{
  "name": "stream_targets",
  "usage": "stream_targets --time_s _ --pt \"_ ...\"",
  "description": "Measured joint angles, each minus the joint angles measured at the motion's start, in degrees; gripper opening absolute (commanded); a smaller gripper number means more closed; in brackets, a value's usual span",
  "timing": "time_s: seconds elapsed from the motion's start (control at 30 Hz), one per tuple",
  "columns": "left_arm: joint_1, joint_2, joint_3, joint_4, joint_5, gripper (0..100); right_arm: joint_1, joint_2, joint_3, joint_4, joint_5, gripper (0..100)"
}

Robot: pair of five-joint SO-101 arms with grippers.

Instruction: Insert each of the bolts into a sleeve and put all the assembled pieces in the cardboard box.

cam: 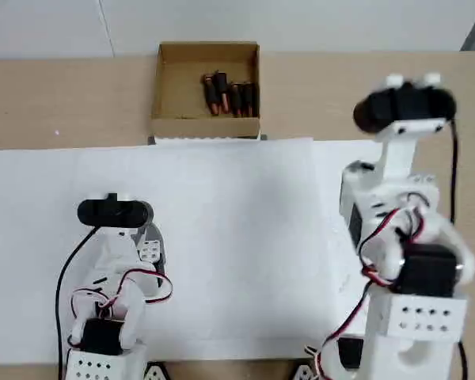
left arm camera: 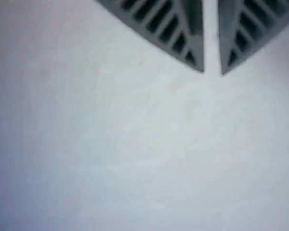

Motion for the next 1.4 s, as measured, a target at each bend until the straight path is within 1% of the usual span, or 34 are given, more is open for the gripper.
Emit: stream_targets --time_s 0.17,0.47,0.73,1.1,1.27,1.4 --pt "0.0 0.0 0.0 0.0 0.0 1 0.0 -5.89 14.86 -9.14 0.0 0.2" --pt "0.0 0.0 0.0 0.0 0.0 1 0.0 -14.51 37.27 -21.1 0.0 0.2" --pt "0.0 0.0 0.0 0.0 0.0 1 0.0 -24.26 54.07 -26.9 0.0 0.2" --pt "0.0 0.0 0.0 0.0 0.0 1 0.09 -43.96 70.77 -27.25 -0.09 0.2" --pt "0.0 0.0 0.0 0.0 0.0 1 0.09 -50.99 70.77 -22.86 -0.18 0.2" --pt "0.0 0.0 0.0 0.0 0.0 1 0.18 -51.78 70.68 -19.96 -0.18 0.3"
